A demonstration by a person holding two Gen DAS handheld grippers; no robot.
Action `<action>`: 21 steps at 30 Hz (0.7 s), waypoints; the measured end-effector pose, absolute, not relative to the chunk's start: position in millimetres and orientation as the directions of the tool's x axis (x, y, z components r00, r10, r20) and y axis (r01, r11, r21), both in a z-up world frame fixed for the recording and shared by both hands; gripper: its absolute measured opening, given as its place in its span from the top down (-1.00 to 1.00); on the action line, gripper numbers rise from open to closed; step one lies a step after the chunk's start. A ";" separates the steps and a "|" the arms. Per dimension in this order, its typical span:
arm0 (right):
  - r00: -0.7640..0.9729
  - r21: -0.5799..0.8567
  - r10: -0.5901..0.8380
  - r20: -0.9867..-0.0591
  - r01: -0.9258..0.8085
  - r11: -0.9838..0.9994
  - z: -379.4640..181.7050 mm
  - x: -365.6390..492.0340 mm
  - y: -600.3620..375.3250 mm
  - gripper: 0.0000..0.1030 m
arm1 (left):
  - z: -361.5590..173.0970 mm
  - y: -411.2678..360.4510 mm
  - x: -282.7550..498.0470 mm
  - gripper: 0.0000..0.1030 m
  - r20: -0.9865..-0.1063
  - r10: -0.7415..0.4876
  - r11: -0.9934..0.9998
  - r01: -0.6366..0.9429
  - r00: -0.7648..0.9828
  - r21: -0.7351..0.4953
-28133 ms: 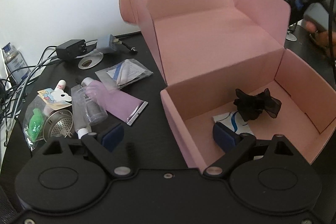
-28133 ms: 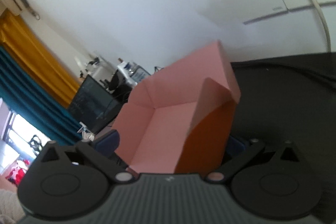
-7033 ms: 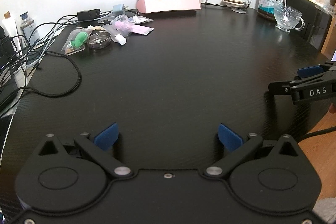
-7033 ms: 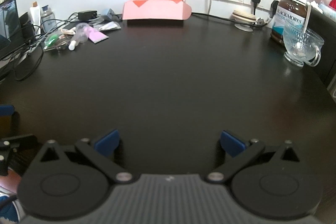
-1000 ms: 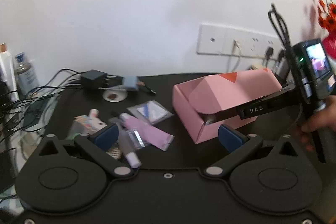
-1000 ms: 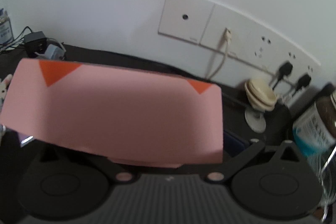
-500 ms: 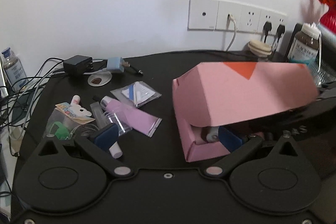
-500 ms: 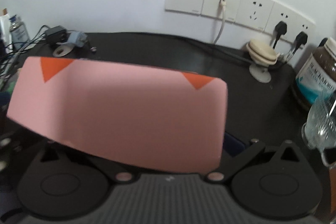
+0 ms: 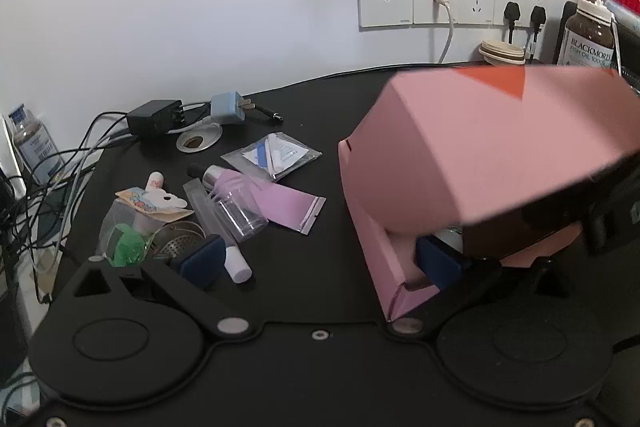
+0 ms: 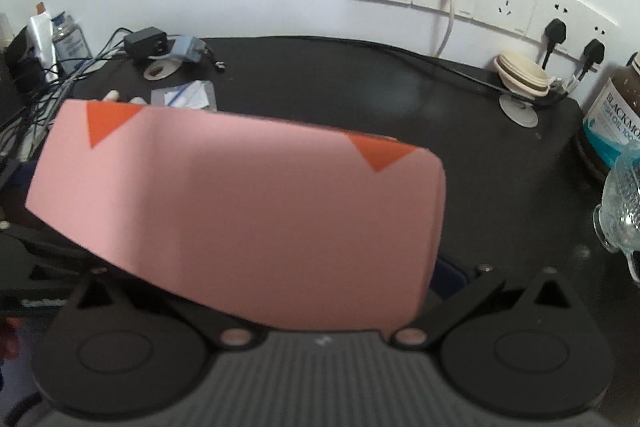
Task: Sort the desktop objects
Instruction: 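Swing the pink box lid fully open with the right gripper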
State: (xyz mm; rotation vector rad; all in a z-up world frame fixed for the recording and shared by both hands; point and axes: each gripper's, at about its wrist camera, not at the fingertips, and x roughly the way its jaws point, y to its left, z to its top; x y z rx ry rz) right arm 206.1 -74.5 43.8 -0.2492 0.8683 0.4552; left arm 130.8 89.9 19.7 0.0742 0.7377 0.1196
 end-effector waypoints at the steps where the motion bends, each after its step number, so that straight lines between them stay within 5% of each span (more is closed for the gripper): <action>1: 0.565 -0.029 0.287 -0.774 -0.483 0.875 46.5 205.3 -74.2 -0.99 | 19.5 89.3 130.9 -1.00 -0.665 0.137 0.990 -0.082 0.734 0.114; 21: 0.719 -0.002 0.328 -0.613 -0.416 0.909 108.2 276.7 -65.2 -0.99 | 19.2 80.9 128.0 -1.00 -0.640 0.167 0.982 -0.067 0.750 0.178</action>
